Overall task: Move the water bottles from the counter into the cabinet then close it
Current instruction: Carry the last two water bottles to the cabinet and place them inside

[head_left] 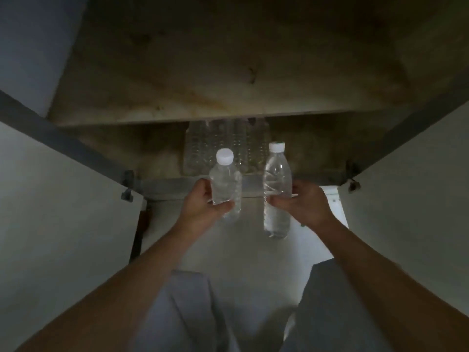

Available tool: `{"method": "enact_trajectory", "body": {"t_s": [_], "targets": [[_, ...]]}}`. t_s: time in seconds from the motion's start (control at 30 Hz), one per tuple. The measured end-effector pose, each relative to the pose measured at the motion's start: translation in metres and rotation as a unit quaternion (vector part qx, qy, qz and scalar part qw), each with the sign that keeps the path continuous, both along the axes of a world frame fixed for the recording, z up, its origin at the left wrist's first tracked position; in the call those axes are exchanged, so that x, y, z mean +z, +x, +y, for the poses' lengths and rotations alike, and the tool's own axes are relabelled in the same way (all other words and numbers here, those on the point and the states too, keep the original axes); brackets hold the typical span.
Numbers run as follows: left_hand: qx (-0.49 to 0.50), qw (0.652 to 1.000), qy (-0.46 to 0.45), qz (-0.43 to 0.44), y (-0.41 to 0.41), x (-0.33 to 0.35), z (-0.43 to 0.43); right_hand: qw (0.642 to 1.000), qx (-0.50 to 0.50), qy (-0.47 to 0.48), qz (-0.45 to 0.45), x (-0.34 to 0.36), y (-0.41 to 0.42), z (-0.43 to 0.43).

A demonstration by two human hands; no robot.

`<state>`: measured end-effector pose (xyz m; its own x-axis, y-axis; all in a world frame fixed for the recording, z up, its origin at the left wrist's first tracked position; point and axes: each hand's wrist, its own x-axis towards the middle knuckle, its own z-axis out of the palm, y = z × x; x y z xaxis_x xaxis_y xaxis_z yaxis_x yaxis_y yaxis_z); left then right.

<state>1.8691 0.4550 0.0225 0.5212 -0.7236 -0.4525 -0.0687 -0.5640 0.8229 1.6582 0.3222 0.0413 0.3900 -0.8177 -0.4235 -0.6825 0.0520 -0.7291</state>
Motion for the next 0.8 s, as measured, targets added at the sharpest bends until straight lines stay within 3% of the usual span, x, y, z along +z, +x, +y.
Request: {"method": "enact_trajectory", "body": {"t_s": [0.27,0.6,0.8], "targets": [[0.022,1.0,-0.007,0.01,0.015,-0.061,-0.063,0.994,0.093,-0.044,0.042,-0.067,0.005,-0.065],[0.059,0.997,0.0,0.059,0.015,-0.04,-0.067,0.998,0.063,0.016,0.018,-0.088,0.029,-0.072],[0.118,0.992,-0.04,0.03,0.045,-0.03,-0.085,0.999,-0.002,0.024,-0.026,-0.1,0.06,-0.094]]}}
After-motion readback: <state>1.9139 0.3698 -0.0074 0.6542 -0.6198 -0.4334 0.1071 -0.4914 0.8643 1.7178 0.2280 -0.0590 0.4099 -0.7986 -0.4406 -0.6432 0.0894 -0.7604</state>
